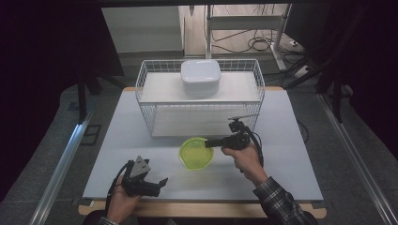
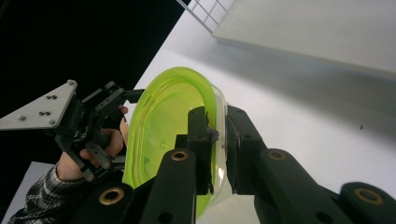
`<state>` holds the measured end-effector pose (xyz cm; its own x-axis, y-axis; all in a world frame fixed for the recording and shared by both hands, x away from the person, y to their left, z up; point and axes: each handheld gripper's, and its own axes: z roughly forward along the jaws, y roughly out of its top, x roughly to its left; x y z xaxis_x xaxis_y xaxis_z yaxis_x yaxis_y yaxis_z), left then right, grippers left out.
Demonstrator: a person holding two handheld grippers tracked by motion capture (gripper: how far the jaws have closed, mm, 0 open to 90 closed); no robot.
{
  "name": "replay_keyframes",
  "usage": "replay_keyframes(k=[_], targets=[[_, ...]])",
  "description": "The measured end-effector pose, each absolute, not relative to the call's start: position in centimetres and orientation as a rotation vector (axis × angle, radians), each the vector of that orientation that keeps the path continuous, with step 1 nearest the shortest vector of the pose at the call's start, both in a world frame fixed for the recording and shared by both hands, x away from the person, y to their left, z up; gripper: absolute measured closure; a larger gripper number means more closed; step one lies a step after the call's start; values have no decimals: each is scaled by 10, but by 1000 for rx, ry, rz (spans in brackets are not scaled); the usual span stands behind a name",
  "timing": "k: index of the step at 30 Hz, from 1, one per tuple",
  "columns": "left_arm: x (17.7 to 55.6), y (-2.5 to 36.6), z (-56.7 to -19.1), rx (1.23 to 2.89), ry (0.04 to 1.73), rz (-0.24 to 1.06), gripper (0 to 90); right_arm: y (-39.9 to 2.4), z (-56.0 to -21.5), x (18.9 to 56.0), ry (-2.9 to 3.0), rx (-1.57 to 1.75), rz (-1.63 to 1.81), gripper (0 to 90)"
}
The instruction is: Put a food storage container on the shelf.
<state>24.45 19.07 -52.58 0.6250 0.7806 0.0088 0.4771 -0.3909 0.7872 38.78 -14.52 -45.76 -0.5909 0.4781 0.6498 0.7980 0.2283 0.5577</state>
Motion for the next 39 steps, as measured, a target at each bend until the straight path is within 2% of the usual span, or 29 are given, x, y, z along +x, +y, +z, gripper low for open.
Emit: replay_keyframes(k=[39], targets=[[245,190,-527,2067,978,496,15,-176,-335,404,-2074,-1223,-1570,819]])
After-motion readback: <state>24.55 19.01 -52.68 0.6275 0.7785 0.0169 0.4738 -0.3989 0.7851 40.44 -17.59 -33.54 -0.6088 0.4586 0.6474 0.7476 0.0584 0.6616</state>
